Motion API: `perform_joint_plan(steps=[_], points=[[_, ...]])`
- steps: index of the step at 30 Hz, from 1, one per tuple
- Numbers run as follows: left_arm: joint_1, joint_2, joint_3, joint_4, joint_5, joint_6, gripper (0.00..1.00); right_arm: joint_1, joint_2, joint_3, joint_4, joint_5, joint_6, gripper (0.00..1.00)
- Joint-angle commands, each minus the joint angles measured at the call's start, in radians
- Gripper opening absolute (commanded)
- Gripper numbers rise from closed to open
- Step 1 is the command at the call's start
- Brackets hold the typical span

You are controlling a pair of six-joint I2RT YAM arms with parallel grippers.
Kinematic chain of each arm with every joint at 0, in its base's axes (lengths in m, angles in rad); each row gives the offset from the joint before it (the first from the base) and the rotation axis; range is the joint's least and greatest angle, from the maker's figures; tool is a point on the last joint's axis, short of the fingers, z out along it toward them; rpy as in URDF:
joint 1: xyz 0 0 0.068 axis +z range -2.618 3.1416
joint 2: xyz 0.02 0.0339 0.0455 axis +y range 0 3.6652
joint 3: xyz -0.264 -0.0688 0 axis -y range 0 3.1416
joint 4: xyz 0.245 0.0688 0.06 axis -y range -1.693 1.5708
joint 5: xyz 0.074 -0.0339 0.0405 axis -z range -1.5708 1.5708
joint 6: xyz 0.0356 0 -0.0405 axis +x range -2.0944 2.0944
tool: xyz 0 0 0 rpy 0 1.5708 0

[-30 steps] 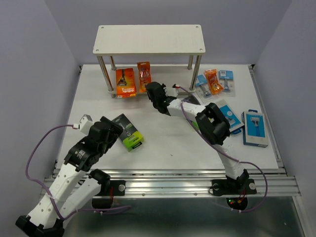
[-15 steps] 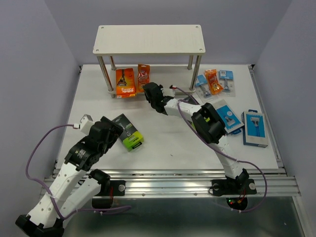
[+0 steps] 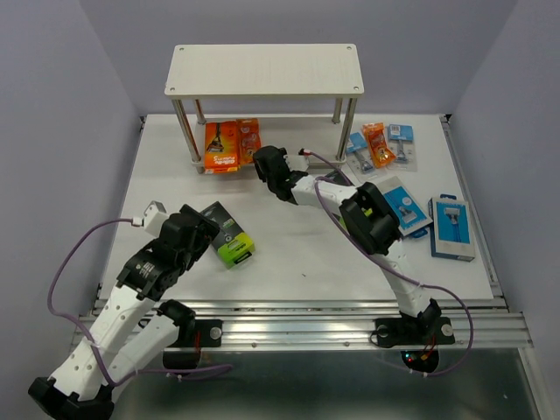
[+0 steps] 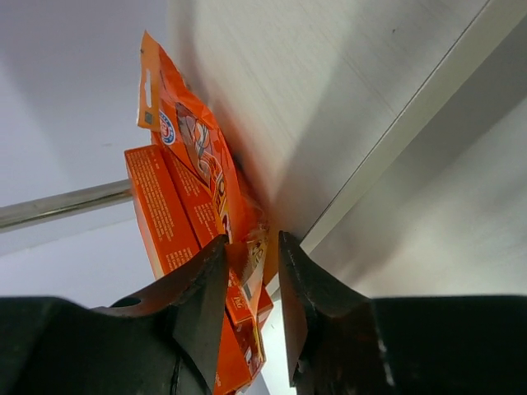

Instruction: Place and organize the shaving razors onto the shelf

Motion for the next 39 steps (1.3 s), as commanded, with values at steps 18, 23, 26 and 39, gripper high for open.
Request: perform_joint_plan(steps=[18,23,26,39], points=[[0.012,0.044,0.003,0.126,0.023,0.034,0.99,0.017,-0.444,-0.468,0.211,-0.093,-0.319,0.84],[0.01,0.084,0.014,0.198,0.048,0.071,0.99,0.002,-0.727,-0.785,0.215,-0.16,-0.52,1.0],[0.013,0.116,0.03,0.224,0.051,0.093,0.99,-0.066,-0.902,-0.913,0.123,-0.18,-0.564,1.0],[0.018,0.227,0.07,0.334,0.066,0.126,0.99,-0.704,-1.056,-0.973,-0.034,-0.505,-0.932,1.0]])
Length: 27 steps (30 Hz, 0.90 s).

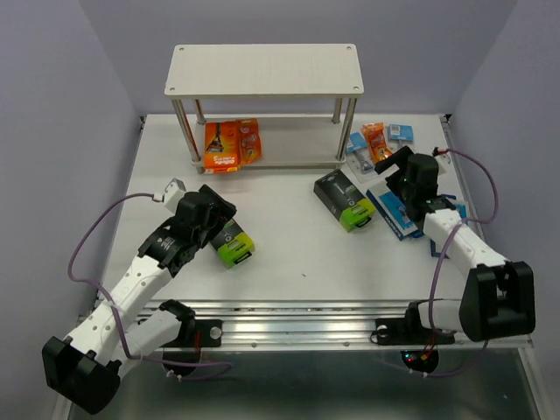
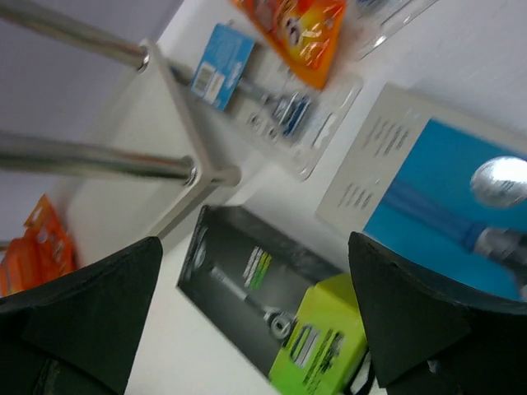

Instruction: Place and organize the shaving razors onto the shelf

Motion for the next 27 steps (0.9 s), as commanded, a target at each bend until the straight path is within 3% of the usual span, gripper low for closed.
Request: perform_joint_plan(steps=[1,5,12,24,27], points=[[0.006,0.018,0.055,0.067,-0.007,0.025,0.99,-0.144,0.166,0.159,-0.013,-0.224,-0.185,1.0],[0.008,0.015,0.063,0.065,-0.022,0.018,0.99,-0.241,0.387,0.335,-0.005,-0.404,-0.241,1.0],[0.012,-0.032,0.052,0.045,-0.074,-0.005,0.99,-0.263,0.672,0.578,-0.008,-0.436,-0.331,1.0],[0.015,-0.016,0.069,-0.005,-0.082,-0.038,0.99,-0.263,0.869,0.749,-0.042,-0.36,-0.335,0.99],[0.015,-0.022,0.063,-0.008,-0.083,-0.051,0.99,-0.263,0.895,0.761,-0.036,-0.378,-0.321,0.9]])
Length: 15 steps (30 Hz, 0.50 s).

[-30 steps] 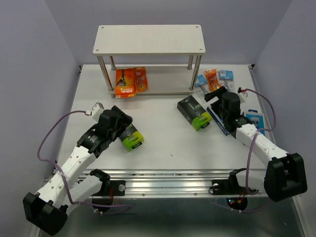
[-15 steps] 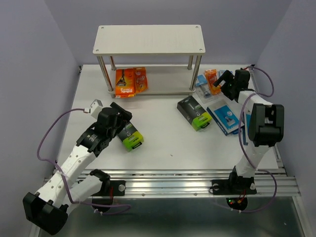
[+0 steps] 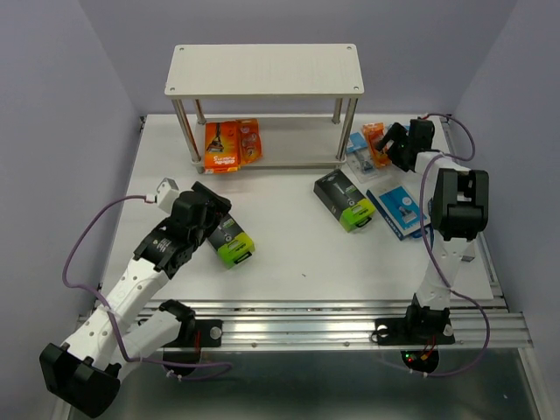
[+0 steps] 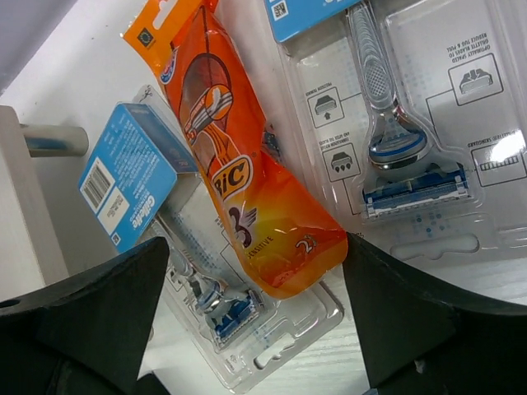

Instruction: Place and organize the shaving razors onto the shelf

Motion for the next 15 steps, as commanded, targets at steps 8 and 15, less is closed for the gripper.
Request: perform_joint_plan(steps=[8,15], points=[[0.006,-0.011,0.031,-0.011,-0.005,-0.032,0.99,-0.002,0.03,0.025,0.069,0.027,0.034,0.51],[0.006,-0.021,0.012,0.002,0.032,-0.04,0.99,-0.002,0.008,-0.009,0.132,-0.019,0.042,0.26]])
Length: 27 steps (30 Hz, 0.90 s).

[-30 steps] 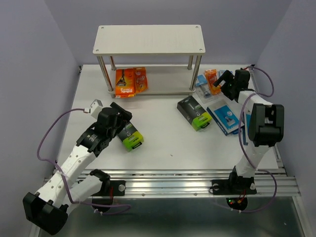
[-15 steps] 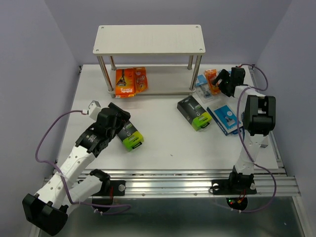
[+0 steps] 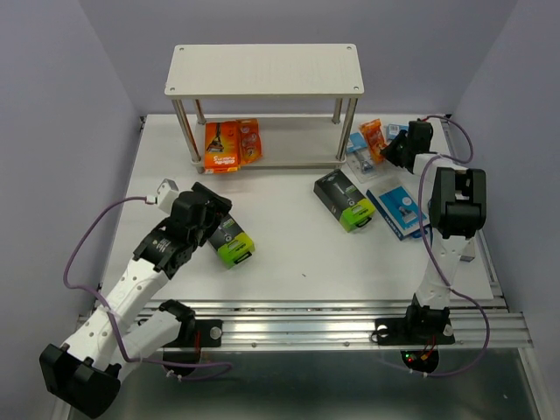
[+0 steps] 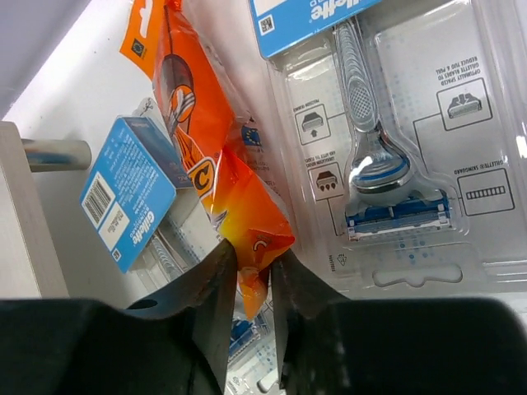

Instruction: Place and organize the shaving razors onto the shelf

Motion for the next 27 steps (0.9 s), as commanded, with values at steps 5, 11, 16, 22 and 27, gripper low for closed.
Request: perform_joint_plan(steps=[5,11,16,22,27], points=[[0.003,-0.054,0.001,0.004,0.011,-0.013,0.99,-0.002,-0.104,-0.088,0.129,-0.01,0.038,0.01],[0.003,-0.111,-0.03,0.008,0.026,-0.021,0.99,-0.002,-0.268,-0.252,0.203,0.007,0.101,0.01],[0.003,-0.146,-0.039,-0.001,0.029,-0.012,0.99,-0.002,-0.496,-0.45,0.245,0.033,0.153,0.01],[0.003,-0.148,-0.053,0.033,0.043,0.011,0.99,-0.002,-0.832,-0.713,0.173,0.067,0.264,0.01],[0.005,-0.093,-0.041,0.088,0.055,0.049,0.99,-0.002,-1.189,-0.871,-0.085,0.055,0.284,0.01]])
